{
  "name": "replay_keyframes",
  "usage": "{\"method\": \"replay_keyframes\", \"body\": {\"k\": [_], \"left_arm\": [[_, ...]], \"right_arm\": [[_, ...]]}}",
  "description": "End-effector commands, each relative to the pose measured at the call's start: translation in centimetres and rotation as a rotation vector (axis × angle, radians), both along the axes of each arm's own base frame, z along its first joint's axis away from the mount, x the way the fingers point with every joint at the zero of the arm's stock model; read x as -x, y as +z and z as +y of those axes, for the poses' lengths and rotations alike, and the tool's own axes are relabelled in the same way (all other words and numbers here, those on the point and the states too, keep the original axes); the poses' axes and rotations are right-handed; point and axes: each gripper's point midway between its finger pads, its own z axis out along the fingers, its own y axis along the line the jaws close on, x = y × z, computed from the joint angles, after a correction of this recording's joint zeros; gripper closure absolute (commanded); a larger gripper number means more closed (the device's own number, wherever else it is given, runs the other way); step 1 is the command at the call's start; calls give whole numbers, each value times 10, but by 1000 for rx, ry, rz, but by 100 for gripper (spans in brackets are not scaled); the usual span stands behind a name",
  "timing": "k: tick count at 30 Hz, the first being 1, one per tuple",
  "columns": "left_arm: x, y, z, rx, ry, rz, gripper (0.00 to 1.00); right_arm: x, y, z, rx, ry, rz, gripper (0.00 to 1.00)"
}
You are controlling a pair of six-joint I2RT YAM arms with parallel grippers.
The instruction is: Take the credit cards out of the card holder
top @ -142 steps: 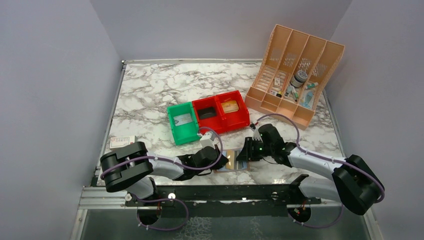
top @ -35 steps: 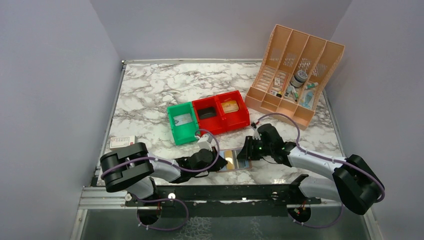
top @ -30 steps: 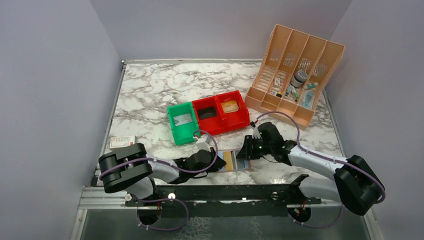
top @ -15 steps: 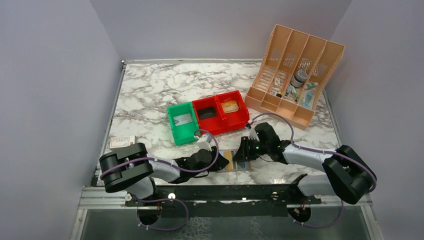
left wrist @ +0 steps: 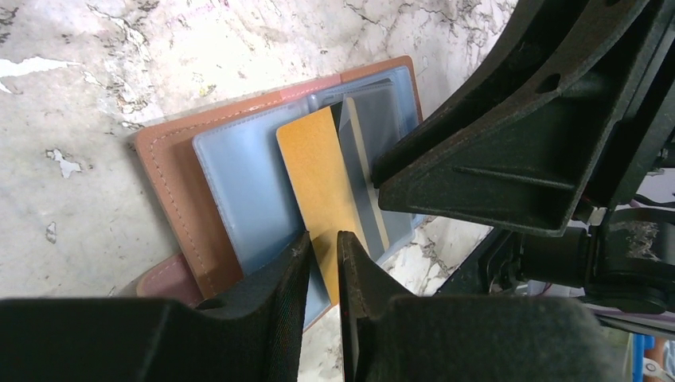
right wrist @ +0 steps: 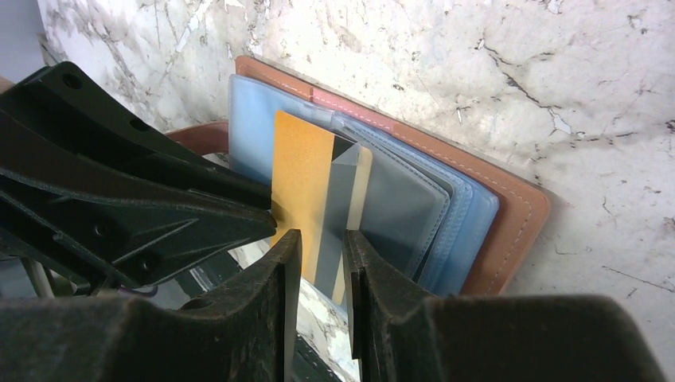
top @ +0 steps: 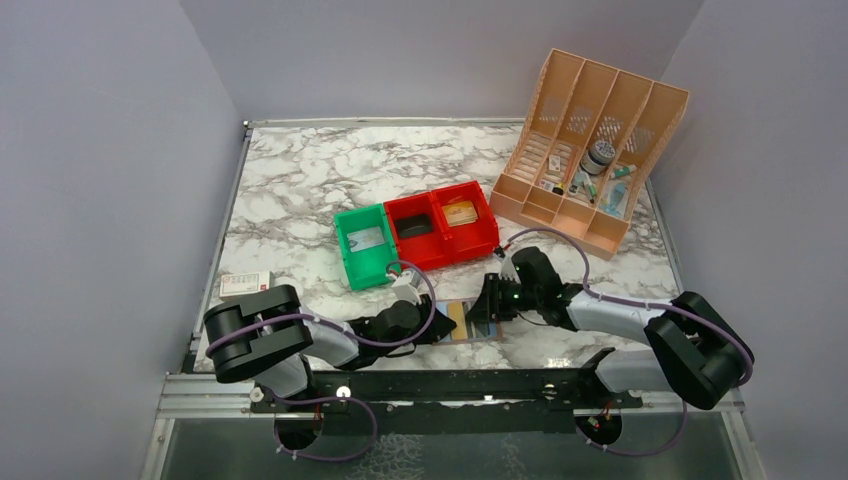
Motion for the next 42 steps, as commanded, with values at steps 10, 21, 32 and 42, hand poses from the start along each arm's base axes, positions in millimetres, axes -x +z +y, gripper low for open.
{"method": "replay_keyframes", "body": {"k": [10, 21, 32, 42], "left_arm": [[11, 32, -24, 176, -94, -31, 73], [16, 37, -32, 228, -134, -38, 93], [15, 37, -22, 238, -99, -40, 100], [12, 29, -13, 153, -80, -40, 100]], "right_arm": [[15, -35, -27, 141, -44, 71, 72], [17, -33, -25, 122, -30, 70, 72], [7, -21, -26, 128, -51, 20, 71], [-10, 16, -19, 88, -64, -77, 65]]}}
